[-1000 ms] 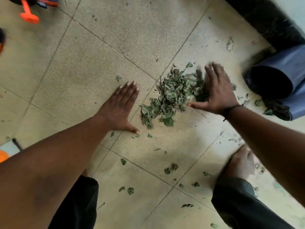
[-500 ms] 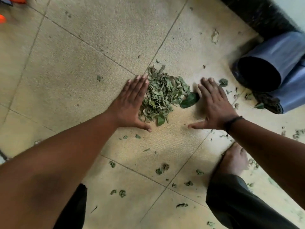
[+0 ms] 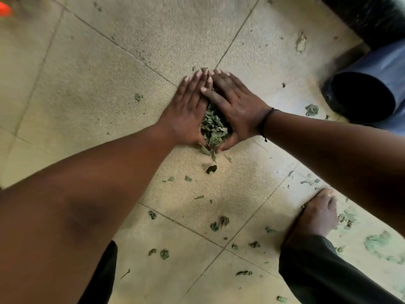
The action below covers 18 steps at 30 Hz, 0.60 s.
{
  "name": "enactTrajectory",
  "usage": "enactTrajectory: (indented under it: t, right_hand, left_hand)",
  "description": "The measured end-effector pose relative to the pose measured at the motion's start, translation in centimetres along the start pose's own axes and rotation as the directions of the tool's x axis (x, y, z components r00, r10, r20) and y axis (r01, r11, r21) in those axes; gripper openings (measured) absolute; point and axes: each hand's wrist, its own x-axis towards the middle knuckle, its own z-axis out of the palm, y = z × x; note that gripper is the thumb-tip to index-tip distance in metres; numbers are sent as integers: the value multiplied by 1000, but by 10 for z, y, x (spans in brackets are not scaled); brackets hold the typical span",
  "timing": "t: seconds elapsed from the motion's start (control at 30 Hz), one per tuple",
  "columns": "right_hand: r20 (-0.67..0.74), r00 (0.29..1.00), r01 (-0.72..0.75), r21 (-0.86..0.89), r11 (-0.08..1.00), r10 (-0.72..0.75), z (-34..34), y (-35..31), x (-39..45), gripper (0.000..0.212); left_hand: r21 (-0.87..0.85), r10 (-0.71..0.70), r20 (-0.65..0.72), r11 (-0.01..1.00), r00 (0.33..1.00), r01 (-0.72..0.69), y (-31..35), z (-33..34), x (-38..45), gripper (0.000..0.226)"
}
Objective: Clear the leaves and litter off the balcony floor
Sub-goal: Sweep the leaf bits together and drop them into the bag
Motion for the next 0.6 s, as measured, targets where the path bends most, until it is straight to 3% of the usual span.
enactTrajectory:
  t: [0.13,0.33,0.43,0.6]
  right_hand:
    - [15,998,58,21,998,-58,3,1,-14,135]
    - [19,998,-65,-62,996,66,32,-21,-74,136]
    - [20,999,-24,-121,992,27,62,-56,-98,129]
    - [-79,996,-52,-148,988,41,87,-94,-81,122]
  left_hand:
    - [-31,46,-7,998,999,-46,-4,3,-14,135]
    - [-65,181,54,982,982,-177,-41,16,-60,143]
    - [-46,226,56,974,973,-224,-53,19,-74,131]
    - [-94,221,61,972,973,-215,-45,12,-64,121]
